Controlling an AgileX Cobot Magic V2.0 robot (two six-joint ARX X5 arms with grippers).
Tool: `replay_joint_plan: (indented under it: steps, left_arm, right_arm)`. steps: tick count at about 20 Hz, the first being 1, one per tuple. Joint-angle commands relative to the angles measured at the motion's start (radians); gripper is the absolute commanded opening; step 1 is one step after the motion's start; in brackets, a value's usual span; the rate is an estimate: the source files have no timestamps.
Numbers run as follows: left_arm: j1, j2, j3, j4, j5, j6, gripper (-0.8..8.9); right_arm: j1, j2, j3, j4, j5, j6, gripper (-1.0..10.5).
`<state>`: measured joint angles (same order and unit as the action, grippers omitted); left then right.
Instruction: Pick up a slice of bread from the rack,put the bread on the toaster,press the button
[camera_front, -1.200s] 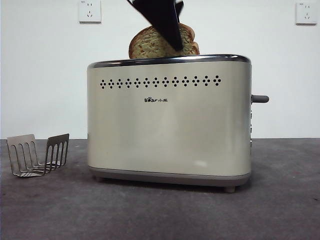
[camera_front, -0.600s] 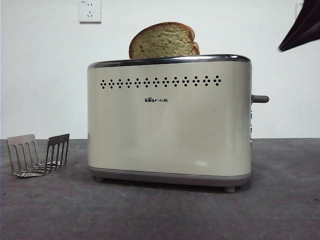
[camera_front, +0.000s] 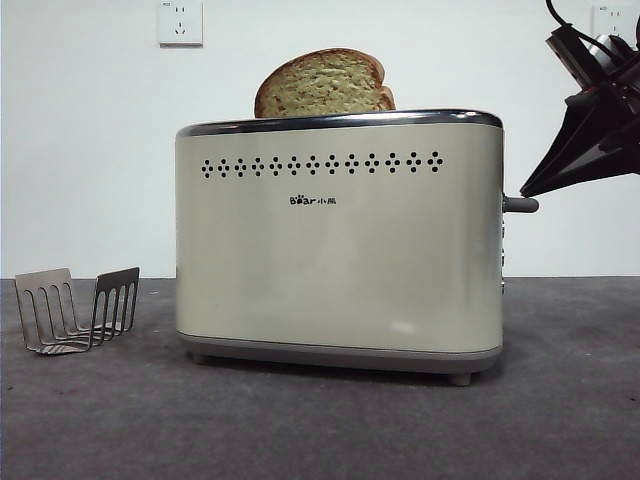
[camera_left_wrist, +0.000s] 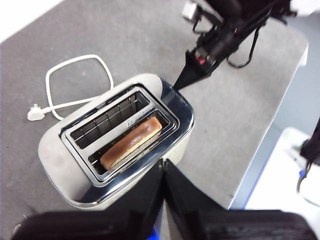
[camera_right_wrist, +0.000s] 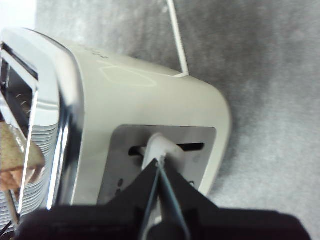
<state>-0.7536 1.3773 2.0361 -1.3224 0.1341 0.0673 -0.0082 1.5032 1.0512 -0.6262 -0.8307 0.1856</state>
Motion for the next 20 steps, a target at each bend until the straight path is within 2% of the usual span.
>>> replay_joint_plan:
  steps: [1,11,20]
  left_arm:
    - [-0.002,-0.03,-0.006,0.003,0.003,-0.038,-0.05]
    - [-0.003,-0.085,-0.017,0.0,0.004,-0.072,-0.06]
    - [-0.002,-0.167,-0.23,0.001,0.003,-0.083,-0.06]
  right_arm:
    - [0.01,0.024,0.0,-0.001,0.01,-0.027,-0.1]
    - [0.024,0.079,0.0,-0.019,0.072,-0.033,-0.1]
    - [0.035,0.15,-0.001,-0.028,0.117,-0.061,-0.1]
